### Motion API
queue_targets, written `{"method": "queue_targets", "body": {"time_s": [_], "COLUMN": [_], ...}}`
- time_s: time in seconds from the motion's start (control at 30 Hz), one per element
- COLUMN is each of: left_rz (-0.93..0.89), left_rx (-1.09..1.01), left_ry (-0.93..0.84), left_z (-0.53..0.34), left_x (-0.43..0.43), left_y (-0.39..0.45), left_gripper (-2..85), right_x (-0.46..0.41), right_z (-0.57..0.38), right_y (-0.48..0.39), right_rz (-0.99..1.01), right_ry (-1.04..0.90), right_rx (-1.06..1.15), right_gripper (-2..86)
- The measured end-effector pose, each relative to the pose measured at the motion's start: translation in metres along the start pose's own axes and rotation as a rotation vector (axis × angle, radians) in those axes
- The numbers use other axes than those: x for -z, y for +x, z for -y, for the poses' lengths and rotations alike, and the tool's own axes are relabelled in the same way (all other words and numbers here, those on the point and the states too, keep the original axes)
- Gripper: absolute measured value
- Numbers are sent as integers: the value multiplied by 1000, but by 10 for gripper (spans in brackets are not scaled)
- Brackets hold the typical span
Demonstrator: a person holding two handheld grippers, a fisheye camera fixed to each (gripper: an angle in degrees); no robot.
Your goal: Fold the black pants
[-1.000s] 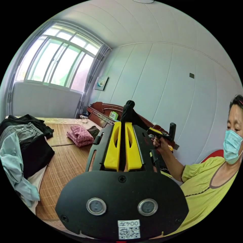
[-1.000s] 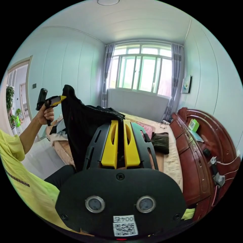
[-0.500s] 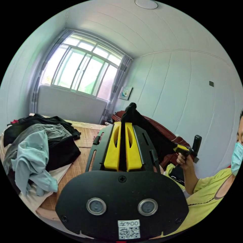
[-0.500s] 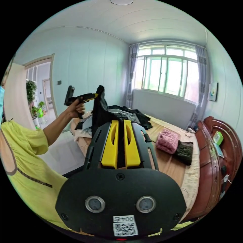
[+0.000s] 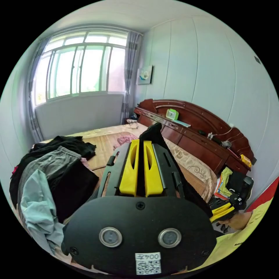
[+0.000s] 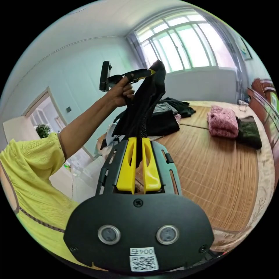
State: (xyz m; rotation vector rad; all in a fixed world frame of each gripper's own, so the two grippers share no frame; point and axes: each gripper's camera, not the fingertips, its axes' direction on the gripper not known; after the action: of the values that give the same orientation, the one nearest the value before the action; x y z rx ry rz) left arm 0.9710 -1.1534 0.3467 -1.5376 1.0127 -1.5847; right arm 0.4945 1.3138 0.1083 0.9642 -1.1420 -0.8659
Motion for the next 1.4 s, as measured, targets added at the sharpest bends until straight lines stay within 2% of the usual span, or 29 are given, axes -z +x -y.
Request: {"method": "queue_targets", "body": {"time_s": [0.07,0.27,0.37,0.43,0.6,0.73,0.93,1.1,1.3,1.4], "left_rz": [-56,-195,-212,-248,-277,-150,51,135,92,75], "left_rx": [-30,-25,-26,0,-2,31,281,423,462,459], "left_ry": [-98,-403,-555,-582,-546,-519,-561,-528,-482,-467], "left_z": [2,-31,-50,-56,-65,-119,-240,-290,-302,-302], "left_x": [-100,-326,-385,-395,-349,-257,-113,-38,-14,-8], "left_y": [23,91,112,111,70,-4,-127,-184,-203,-206], "left_gripper": [26,46,67,71,70,56,32,26,24,25], "right_x": [2,23,32,44,74,68,97,147,198,198], "right_z": [-20,-107,-153,-182,-217,-231,-254,-273,-269,-266], "right_y": [45,189,248,277,286,267,243,245,193,209], "right_rz": [-36,-233,-347,-488,-535,-519,-769,-668,-701,-558], "right_ry": [-9,-57,-139,-195,-162,-157,-49,59,207,118], "right_rx": [-90,-379,-515,-594,-612,-556,-549,-596,-388,-370], "right_gripper": [44,45,48,52,60,72,41,36,56,86]}}
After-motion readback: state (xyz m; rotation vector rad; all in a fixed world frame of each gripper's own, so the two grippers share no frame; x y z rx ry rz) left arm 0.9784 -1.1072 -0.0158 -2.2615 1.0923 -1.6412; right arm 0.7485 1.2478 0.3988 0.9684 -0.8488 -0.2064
